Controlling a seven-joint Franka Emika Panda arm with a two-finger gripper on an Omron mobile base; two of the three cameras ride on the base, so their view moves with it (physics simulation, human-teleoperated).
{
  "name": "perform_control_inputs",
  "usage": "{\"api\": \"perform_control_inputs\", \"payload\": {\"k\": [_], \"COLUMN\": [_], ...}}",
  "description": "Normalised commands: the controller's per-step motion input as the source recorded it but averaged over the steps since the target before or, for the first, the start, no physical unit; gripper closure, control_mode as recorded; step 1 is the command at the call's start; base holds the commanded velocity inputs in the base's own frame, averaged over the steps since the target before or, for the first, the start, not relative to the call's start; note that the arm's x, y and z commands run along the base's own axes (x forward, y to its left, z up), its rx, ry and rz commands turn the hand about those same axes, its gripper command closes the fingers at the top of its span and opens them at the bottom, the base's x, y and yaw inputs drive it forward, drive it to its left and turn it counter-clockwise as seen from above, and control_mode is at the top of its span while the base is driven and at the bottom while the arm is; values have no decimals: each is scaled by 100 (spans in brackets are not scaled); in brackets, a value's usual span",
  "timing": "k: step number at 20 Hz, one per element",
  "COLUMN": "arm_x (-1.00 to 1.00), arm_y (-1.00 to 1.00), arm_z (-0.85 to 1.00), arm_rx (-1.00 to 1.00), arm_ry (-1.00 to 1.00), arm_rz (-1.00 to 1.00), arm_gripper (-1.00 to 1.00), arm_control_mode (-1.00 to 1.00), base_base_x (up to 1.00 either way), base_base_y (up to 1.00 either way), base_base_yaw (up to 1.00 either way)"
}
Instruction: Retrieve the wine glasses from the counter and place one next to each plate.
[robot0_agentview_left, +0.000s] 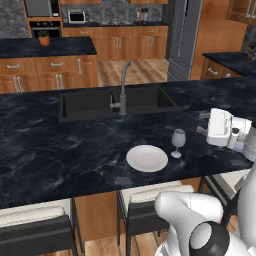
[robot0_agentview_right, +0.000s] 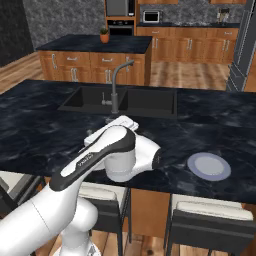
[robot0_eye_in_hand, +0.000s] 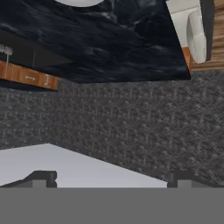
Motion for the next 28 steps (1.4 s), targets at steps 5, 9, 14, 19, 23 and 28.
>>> {"api": "perform_control_inputs", "payload": {"k": [5,9,14,19,23,28], "arm_x": [-30,0,0,0,0,0], "arm_y": [14,0,0,0,0,0], "arm_z": [8,0,0,0,0,0], "arm_rx": [-1,0,0,0,0,0], "arm_ry": [-2,0,0,0,0,0], "arm_rz": [-5,0,0,0,0,0], "arm_gripper": [-100,-100,-100,-100,-100,-100], "arm_control_mode": [100,100,100,100,100,100], "base_base_x": [-54,-94,-61,0,11,0], "base_base_y": [24,71,100,100,100,100], "base_base_yaw": [-6,-2,0,-4,-10,-8]}}
